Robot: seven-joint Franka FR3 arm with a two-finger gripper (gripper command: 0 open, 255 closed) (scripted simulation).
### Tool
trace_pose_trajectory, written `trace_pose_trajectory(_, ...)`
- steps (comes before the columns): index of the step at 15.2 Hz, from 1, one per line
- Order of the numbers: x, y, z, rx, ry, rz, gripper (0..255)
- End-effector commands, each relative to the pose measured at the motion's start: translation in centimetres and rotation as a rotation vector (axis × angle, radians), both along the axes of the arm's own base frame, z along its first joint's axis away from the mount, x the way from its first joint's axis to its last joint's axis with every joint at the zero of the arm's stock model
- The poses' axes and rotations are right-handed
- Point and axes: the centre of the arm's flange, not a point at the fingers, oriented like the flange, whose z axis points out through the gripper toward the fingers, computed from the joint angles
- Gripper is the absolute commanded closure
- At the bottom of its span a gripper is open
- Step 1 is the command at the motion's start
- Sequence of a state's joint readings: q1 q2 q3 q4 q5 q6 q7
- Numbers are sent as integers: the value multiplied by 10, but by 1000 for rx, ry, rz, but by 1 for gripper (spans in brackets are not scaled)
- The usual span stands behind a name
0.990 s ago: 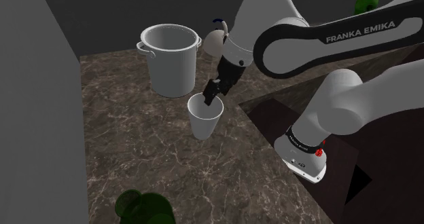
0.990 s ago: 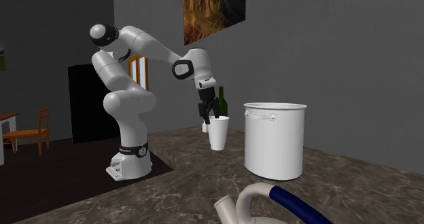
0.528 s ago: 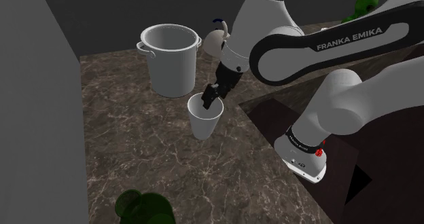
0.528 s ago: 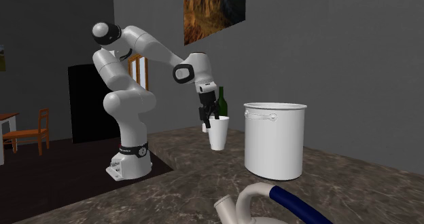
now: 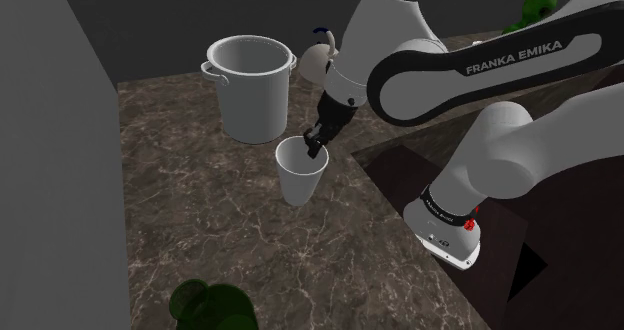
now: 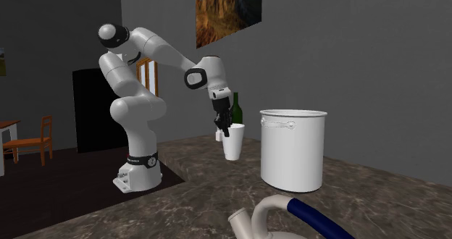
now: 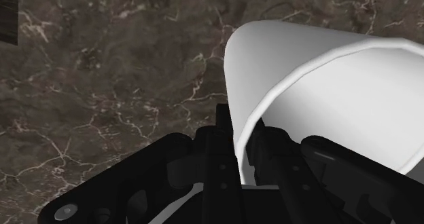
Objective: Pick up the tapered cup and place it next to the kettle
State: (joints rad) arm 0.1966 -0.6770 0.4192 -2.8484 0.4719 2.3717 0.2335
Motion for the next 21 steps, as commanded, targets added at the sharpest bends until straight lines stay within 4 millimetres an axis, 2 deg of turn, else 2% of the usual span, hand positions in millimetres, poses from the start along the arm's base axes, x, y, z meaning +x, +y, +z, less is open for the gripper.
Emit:
trace_pose_trajectory(1, 0, 0, 0, 0, 0, 0, 255)
trace_pose_trajectory(5, 0, 0, 0, 0, 0, 0, 255)
trace_pose_trajectory(21, 0, 0, 84, 0, 0, 0, 255)
